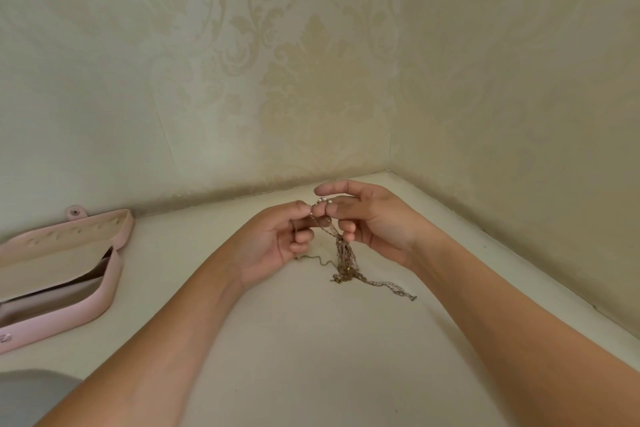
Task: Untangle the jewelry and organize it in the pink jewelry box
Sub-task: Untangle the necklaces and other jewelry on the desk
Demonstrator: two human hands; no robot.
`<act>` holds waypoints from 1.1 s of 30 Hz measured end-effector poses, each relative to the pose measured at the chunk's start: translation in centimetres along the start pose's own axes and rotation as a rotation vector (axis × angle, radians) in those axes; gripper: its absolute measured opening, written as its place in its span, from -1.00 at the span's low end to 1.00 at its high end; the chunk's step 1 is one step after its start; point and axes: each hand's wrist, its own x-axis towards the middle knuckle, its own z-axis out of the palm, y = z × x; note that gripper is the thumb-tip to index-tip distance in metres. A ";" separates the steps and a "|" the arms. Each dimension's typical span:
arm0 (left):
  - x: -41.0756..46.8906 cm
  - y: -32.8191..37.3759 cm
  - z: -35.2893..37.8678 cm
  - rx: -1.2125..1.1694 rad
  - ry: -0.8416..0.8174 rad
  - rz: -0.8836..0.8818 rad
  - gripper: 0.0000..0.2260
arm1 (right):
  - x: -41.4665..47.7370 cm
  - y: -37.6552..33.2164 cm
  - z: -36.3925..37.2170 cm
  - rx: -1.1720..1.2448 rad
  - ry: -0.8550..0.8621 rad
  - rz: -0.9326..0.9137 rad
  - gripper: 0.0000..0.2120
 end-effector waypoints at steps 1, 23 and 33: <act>0.0 0.0 0.0 -0.024 -0.004 -0.006 -0.89 | 0.0 0.0 0.0 -0.021 0.012 -0.018 -0.77; 0.2 -0.6 0.5 0.373 0.102 -0.026 -0.81 | 0.5 0.4 -0.1 -0.276 0.378 0.293 -0.63; 1.1 -1.8 -0.3 0.717 0.338 0.146 -0.91 | 1.1 1.7 -0.8 -0.200 0.351 0.110 -0.78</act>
